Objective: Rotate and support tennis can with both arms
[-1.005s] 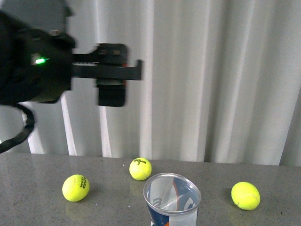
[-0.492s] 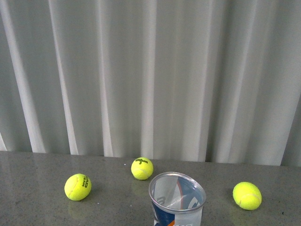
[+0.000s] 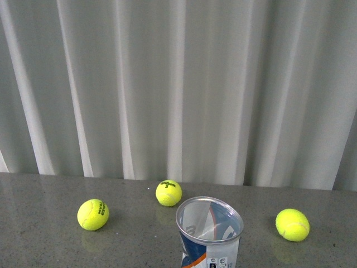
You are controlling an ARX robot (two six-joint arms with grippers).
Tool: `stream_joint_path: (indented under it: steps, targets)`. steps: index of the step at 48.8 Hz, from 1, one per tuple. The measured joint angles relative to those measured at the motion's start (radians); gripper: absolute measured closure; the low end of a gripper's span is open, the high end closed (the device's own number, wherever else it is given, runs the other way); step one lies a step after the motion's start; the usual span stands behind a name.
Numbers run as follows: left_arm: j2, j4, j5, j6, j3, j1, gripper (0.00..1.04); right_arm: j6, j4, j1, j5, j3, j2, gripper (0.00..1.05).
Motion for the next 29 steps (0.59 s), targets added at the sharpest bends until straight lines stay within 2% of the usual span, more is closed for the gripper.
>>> stream_joint_path:
  steps: [12, 18, 29]
  targets:
    - [-0.130, -0.092, 0.002, 0.000, -0.037, 0.020, 1.01, 0.000, 0.000, 0.000, 0.000, 0.000, 0.000, 0.07]
    - [-0.157, -0.074, 0.004, 0.001, -0.054, 0.020, 1.01, 0.000, 0.000, 0.000, 0.000, 0.000, 0.000, 0.07]
    - [-0.265, -0.174, 0.006, 0.001, -0.054, 0.020, 1.01, 0.000, 0.000, 0.000, 0.000, 0.000, 0.000, 0.07]
